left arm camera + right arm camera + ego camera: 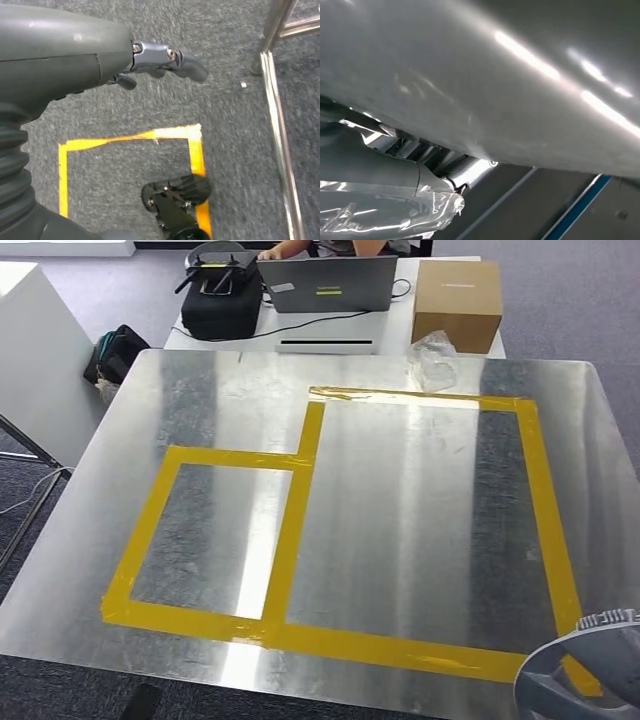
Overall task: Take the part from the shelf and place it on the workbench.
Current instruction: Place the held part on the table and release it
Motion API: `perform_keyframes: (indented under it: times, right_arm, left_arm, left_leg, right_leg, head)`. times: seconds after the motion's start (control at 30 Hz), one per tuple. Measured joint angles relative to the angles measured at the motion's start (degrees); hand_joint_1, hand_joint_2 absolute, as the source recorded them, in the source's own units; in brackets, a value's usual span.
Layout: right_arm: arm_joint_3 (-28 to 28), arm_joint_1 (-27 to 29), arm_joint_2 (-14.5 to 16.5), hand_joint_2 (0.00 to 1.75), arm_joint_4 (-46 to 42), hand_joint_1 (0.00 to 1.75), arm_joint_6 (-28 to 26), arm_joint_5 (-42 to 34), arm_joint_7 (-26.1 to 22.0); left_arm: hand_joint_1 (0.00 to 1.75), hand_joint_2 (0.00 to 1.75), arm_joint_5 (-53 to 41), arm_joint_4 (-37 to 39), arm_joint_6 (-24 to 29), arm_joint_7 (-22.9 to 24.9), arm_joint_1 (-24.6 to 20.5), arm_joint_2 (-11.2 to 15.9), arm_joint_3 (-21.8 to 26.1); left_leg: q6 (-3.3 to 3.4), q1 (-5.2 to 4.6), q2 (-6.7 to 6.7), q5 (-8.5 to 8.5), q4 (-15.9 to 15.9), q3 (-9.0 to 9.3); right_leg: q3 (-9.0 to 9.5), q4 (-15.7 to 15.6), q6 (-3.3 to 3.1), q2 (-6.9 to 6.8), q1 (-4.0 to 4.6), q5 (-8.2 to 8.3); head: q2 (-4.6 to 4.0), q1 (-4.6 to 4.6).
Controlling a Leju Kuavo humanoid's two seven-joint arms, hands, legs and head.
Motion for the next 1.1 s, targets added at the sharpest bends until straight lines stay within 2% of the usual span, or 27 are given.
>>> perform_keyframes:
  times: [0.03, 0.07, 0.1, 0.13, 0.2, 0.23, 0.27, 0.3, 0.37, 0.43, 0.47, 0.5, 0.53, 0.57, 0.6, 0.63, 0.7, 0.73, 0.77, 0.8, 0.83, 0.93, 0.97, 1.0, 1.03, 1.1]
  right_arm:
    - [0.1, -0.3, -0.7, 1.75, -0.4, 1.75, 0.0, -0.4, 0.4]
    - [0.3, -0.6, -1.3, 1.75, -0.7, 1.75, 0.0, -0.5, 0.8]
    - [0.5, -0.8, -1.8, 1.75, -1.1, 1.75, 0.0, -0.5, 1.0]
    - [0.6, -1.0, -2.2, 1.75, -1.4, 1.75, 0.0, -0.5, 1.0]
    - [0.8, -1.6, -2.6, 1.75, -1.7, 1.75, 0.0, -0.8, 1.0]
    - [0.9, -1.9, -2.7, 1.75, -1.8, 1.75, 0.0, -0.9, 0.9]
    - [1.0, -2.0, -2.8, 1.75, -1.8, 1.75, 0.0, -0.9, 0.9]
    - [1.1, -2.2, -2.9, 1.75, -1.9, 1.75, 0.0, -1.0, 0.9]
    - [1.4, -2.5, -3.3, 1.75, -2.2, 1.75, 0.0, -1.0, 0.9]
    - [1.6, -2.9, -3.7, 1.75, -2.6, 1.75, 0.0, -1.1, 0.9]
    - [1.6, -3.2, -3.9, 1.75, -2.7, 1.75, 0.0, -1.2, 0.9]
    - [1.6, -3.4, -4.1, 1.75, -2.8, 1.75, 0.0, -1.2, 0.9]
    - [1.7, -3.5, -4.3, 1.75, -2.9, 1.75, 0.0, -1.2, 0.9]
    - [1.7, -3.6, -4.4, 1.75, -3.0, 1.75, 0.0, -1.2, 0.9]
    - [1.7, -3.6, -4.5, 1.75, -3.1, 1.75, 0.0, -1.2, 0.9]
    - [1.7, -3.6, -4.6, 1.75, -3.2, 1.75, 0.0, -1.2, 0.9]
    - [1.7, -3.9, -4.7, 1.75, -3.4, 1.75, 0.0, -1.7, 0.1]
    - [1.7, -4.2, -4.8, 1.75, -3.5, 1.75, 0.0, -2.0, -0.7]
    - [1.6, -4.7, -4.8, 1.75, -3.7, 1.75, 0.0, -2.5, -1.9]
    - [1.5, -5.3, -4.8, 1.75, -3.9, 1.75, 0.0, -3.1, -3.4]
    - [1.4, -5.9, -4.7, 1.75, -4.2, 1.75, 0.0, -3.6, -4.8]
    - [0.8, -7.9, -4.6, 1.75, -4.6, 1.75, 0.0, -4.6, -7.8]
    - [0.6, -8.5, -4.5, 1.75, -4.7, 1.75, 0.0, -4.7, -8.4]
    - [0.4, -9.0, -4.5, 1.75, -4.7, 1.75, 0.0, -4.8, -9.2]
    - [0.1, -9.5, -4.5, 1.75, -4.8, 1.75, 0.0, -5.0, -10.2]
    - [-0.4, -10.6, -4.4, 1.75, -4.8, 1.75, 0.0, -5.4, -12.8]
  left_arm:
    - [0.00, 1.75, -0.3, 0.2, 0.0, 0.0, -0.2, -0.1, 0.0]
    - [0.00, 1.75, -0.6, 0.4, 0.0, -0.1, -0.3, -0.2, 0.0]
    - [0.00, 1.75, -0.8, 0.6, 0.0, -0.1, -0.4, -0.2, 0.0]
    - [0.00, 1.75, -1.1, 0.7, 0.0, -0.2, -0.4, -0.2, 0.0]
    - [0.00, 1.75, -1.6, 0.9, 0.0, -0.3, -0.4, 0.2, 0.1]
    - [0.00, 1.75, -1.7, 1.0, 0.0, -0.4, -0.5, 0.5, 0.1]
    - [0.00, 1.75, -1.8, 1.0, 0.0, -0.5, -0.5, 0.8, 0.2]
    - [0.00, 1.75, -1.8, 1.1, 0.1, -0.5, -0.5, 1.0, 0.3]
    - [0.00, 1.75, -1.8, 1.1, 0.1, -0.6, -0.6, 1.1, 0.4]
    - [0.00, 1.75, -1.8, 1.2, 0.0, -0.6, -0.6, 0.9, 0.4]
    - [0.00, 1.75, -1.9, 1.2, 0.0, -0.7, -0.6, 0.7, 0.4]
    - [0.00, 1.75, -1.9, 1.3, 0.0, -0.7, -0.6, 0.4, 0.4]
    - [0.00, 1.75, -1.9, 1.3, 0.0, -0.7, -0.6, 0.2, 0.4]
    - [0.00, 1.75, -1.9, 1.4, 0.0, -0.7, -0.6, -0.1, 0.4]
    - [0.00, 1.75, -1.9, 1.4, 0.0, -0.7, -0.6, -0.3, 0.4]
    - [0.00, 1.75, -1.9, 1.5, 0.0, -0.7, -0.5, -0.4, 0.4]
    - [0.00, 1.75, -2.0, 1.5, 0.0, -0.7, -0.5, -0.4, 0.4]
    - [0.00, 1.75, -2.2, 1.5, 0.0, -0.7, -0.5, -0.4, 0.5]
    - [0.00, 1.75, -2.5, 1.5, 0.0, -0.7, -0.5, -0.2, 0.5]
    - [0.00, 1.75, -2.8, 1.5, 0.0, -0.7, -0.5, -0.1, 0.5]
    - [0.00, 1.75, -3.1, 1.5, 0.0, -0.7, -0.5, -0.1, 0.6]
    - [0.00, 1.75, -3.9, 1.5, -0.1, -0.7, -0.8, -0.3, 0.6]
    - [0.00, 1.75, -4.0, 1.5, -0.1, -0.7, -0.9, -0.3, 0.6]
    - [0.00, 1.75, -4.2, 1.6, -0.1, -0.7, -0.9, -0.3, 0.6]
    - [0.00, 1.75, -4.4, 1.6, -0.1, -0.8, -1.0, -0.3, 0.6]
    - [0.00, 1.75, -4.8, 1.7, -0.2, -0.8, -1.1, -0.4, 0.6]
  left_leg:
    - [-0.11, -0.07, 0.22, -0.38, 3.6, -2.62]
    - [0.09, -0.25, 0.35, 0.11, 5.5, -4.55]
    - [0.61, -0.62, 0.41, 1.60, 5.3, -5.42]
    - [1.53, -1.25, 0.43, 3.90, 2.9, -5.06]
    - [4.46, -3.26, 0.33, 8.33, -5.2, -1.94]
    - [5.69, -4.12, 0.33, 9.52, -8.4, -0.40]
    - [6.52, -4.72, 0.28, 9.87, -10.1, 0.66]
    - [6.84, -4.90, 0.26, 9.67, -10.6, 1.16]
    - [6.63, -4.60, 0.03, 9.46, -11.4, 2.11]
    - [6.38, -4.05, -0.19, 9.55, -13.1, 3.54]
    - [6.25, -3.82, -0.26, 9.64, -13.6, 4.05]
    - [6.28, -3.72, -0.35, 9.64, -13.7, 4.22]
    - [6.28, -3.64, -0.42, 9.63, -13.6, 4.26]
    - [6.24, -3.57, -0.51, 9.58, -13.5, 4.26]
    - [6.14, -3.43, -0.59, 9.51, -13.4, 4.26]
    - [5.94, -3.18, -0.66, 9.39, -13.1, 4.25]
    - [5.22, -2.64, -0.79, 8.94, -12.1, 4.14]
    - [4.78, -2.52, -0.85, 8.61, -11.3, 4.01]
    - [4.44, -2.53, -0.87, 8.33, -10.7, 3.88]
    - [4.33, -2.64, -0.89, 7.96, -10.2, 3.80]
    - [4.59, -2.71, -0.88, 7.67, -10.0, 3.77]
    - [7.08, -2.79, -0.87, 8.24, -10.2, 3.69]
    - [7.58, -2.77, -0.87, 8.66, -10.2, 3.62]
    - [7.61, -2.73, -0.87, 8.85, -10.2, 3.57]
    - [7.21, -2.66, -0.87, 8.94, -10.3, 3.55]
    - [5.48, -2.40, -0.87, 9.10, -10.5, 3.57]
  right_leg:
    - [0.32, -0.1, -0.33, -0.03, 0.30, -0.23]
    - [0.68, -0.2, -0.72, -0.03, 0.55, -0.51]
    - [1.08, -0.2, -1.11, 0.02, 0.78, -0.84]
    - [1.53, -0.3, -1.41, 0.10, 0.94, -1.17]
    - [2.45, -0.4, -1.61, 0.30, 1.06, -1.85]
    - [2.89, -0.5, -1.46, 0.35, 1.06, -2.19]
    - [3.31, -0.6, -1.21, 0.32, 1.04, -2.51]
    - [3.65, -0.9, -0.90, 0.19, 1.12, -2.79]
    - [4.55, -1.6, -0.55, -0.22, 1.17, -3.26]
    - [4.53, -0.1, -0.75, -0.56, 1.63, -4.98]
    - [3.51, 2.5, -0.90, -0.65, 1.90, -6.66]
    - [1.73, 6.1, -0.94, -0.65, 2.12, -8.56]
    - [-0.24, 9.7, -0.78, -0.64, 2.23, -10.09]
    - [-1.76, 12.3, -0.45, -0.66, 2.25, -10.65]
    - [-2.36, 12.8, -0.02, -0.70, 2.18, -10.02]
    - [-1.77, 11.1, 0.54, -0.76, 2.03, -8.25]
    - [1.54, 3.8, 1.88, -0.91, 1.52, -4.03]
    - [2.94, 0.8, 1.94, -0.81, 1.30, -2.66]
    - [3.75, -0.7, 1.57, -0.68, 1.16, -2.06]
    - [4.03, -1.1, 0.98, -0.54, 1.14, -2.02]
    - [4.14, -1.1, 0.20, -0.39, 1.09, -1.87]
    - [4.23, -1.0, -0.56, -0.36, 1.32, -1.52]
    - [4.16, -1.0, -0.74, -0.36, 1.47, -1.42]
    - [4.10, -1.0, -0.89, -0.37, 1.61, -1.36]
    - [4.04, -0.9, -1.03, -0.38, 1.74, -1.33]
    - [3.77, -0.9, -1.28, -0.40, 1.96, -1.35]
  head:
    - [-0.01, 0.03]
    - [-0.01, -0.02]
    - [-0.01, -0.03]
    - [-0.01, -0.06]
    - [-0.01, -0.06]
    - [-0.01, -0.10]
    - [-0.01, -0.11]
    - [-0.01, -0.13]
    - [-0.01, -0.14]
    - [-0.01, 0.01]
    - [-0.01, 0.12]
    - [-0.01, 0.17]
    - [-0.01, 0.21]
    - [-0.01, 0.21]
    - [-0.01, 0.20]
    - [-0.01, 0.20]
    - [0.00, 0.29]
    - [0.00, 0.33]
    - [0.00, 0.32]
    - [-0.01, 0.33]
    - [-0.01, 0.26]
    - [-0.01, 0.23]
    - [-0.01, 0.24]
    - [-0.01, 0.26]
    - [0.00, 0.26]
    - [0.00, 0.26]
